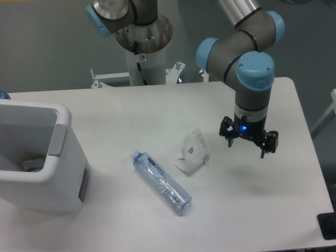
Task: Place the trash in the trash can
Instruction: 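Move the open gripper down over the crumpled white paper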
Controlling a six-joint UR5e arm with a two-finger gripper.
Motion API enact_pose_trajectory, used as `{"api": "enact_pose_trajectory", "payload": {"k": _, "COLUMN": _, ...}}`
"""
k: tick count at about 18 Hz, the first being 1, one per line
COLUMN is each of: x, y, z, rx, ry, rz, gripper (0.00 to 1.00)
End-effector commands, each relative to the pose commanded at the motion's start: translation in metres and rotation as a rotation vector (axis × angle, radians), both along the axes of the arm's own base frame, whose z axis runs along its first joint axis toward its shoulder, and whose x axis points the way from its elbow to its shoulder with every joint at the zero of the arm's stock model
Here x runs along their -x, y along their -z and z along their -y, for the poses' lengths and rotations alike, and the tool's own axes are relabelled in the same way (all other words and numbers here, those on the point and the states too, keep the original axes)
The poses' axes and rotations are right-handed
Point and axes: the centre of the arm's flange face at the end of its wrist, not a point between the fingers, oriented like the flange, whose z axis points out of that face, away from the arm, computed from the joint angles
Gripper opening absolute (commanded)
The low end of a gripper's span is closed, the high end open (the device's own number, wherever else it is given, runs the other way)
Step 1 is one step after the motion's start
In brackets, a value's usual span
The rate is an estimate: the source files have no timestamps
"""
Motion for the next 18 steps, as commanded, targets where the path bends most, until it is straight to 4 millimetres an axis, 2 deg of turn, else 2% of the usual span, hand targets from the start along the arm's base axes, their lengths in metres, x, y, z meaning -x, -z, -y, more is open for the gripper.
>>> {"api": "enact_pose_trajectory", "payload": {"k": 6, "x": -0.003, "y": 0.006, "z": 0.001, "rx": 0.000, "ry": -0.010, "rz": 0.009, "gripper": 1.00}}
{"api": "enact_pose_trajectory", "payload": {"k": 10, "x": -0.023, "y": 0.023, "z": 0.003, "rx": -0.023, "ry": -0.004, "rz": -0.005, "gripper": 1.00}}
{"api": "enact_pose_trajectory", "payload": {"k": 13, "x": -0.031, "y": 0.026, "z": 0.004, "rx": -0.044, "ry": -0.047, "rz": 0.017, "gripper": 1.00}}
{"api": "enact_pose_trajectory", "payload": {"k": 15, "x": -0.044, "y": 0.027, "z": -0.009, "rx": -0.054, "ry": -0.020, "rz": 0.024, "gripper": 1.00}}
{"api": "enact_pose_trajectory", "payload": {"k": 18, "x": -0.069, "y": 0.031, "z": -0.014, "rx": -0.046, "ry": 0.000, "rz": 0.042, "gripper": 1.00}}
